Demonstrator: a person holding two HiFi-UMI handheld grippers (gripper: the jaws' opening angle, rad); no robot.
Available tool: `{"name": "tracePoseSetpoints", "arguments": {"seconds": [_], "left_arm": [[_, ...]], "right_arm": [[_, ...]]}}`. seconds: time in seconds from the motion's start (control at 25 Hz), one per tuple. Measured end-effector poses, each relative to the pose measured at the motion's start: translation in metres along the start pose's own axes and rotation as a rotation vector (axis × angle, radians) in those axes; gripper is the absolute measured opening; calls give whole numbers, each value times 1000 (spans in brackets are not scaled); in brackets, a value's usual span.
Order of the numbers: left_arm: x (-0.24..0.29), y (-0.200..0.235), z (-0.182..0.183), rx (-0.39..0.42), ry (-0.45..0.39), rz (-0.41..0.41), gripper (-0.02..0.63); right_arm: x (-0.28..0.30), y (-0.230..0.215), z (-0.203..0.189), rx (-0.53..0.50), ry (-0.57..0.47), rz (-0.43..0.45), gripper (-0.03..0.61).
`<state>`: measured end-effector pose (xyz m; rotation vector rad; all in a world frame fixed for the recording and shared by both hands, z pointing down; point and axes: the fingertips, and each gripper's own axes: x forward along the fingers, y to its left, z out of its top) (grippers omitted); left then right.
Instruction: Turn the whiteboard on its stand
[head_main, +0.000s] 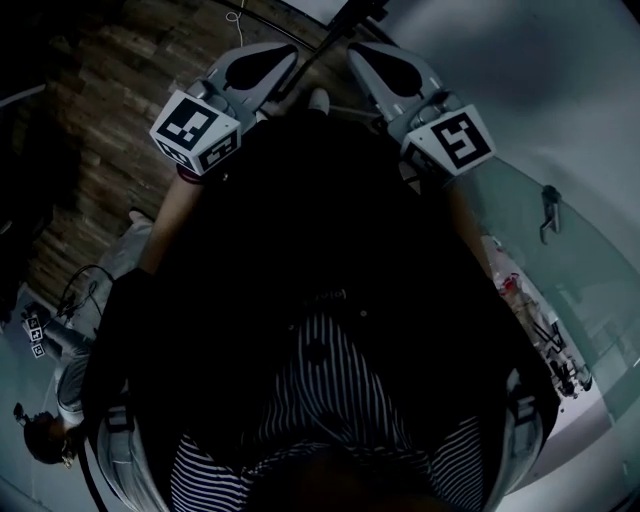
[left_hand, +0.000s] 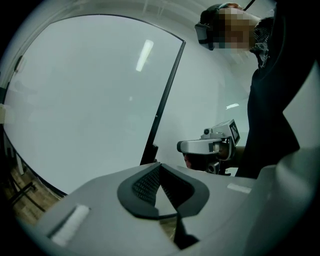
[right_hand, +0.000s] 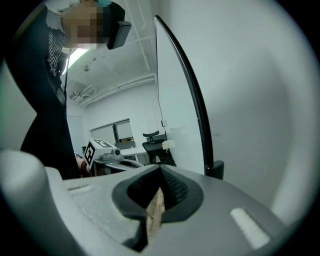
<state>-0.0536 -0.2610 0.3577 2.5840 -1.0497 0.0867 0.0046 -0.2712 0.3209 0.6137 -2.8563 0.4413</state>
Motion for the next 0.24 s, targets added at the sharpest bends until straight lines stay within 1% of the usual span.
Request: {"name": "tracePoseSetpoints", "arguments": {"seconds": [0.08, 0.24], "left_arm": [[6, 0, 0, -3, 1, 9, 3], [23, -15, -5, -87, -27, 50, 3]], "right_arm": [[2, -4, -5, -16, 1, 20, 1], [-14, -9, -25, 5, 13, 61, 0]]}}
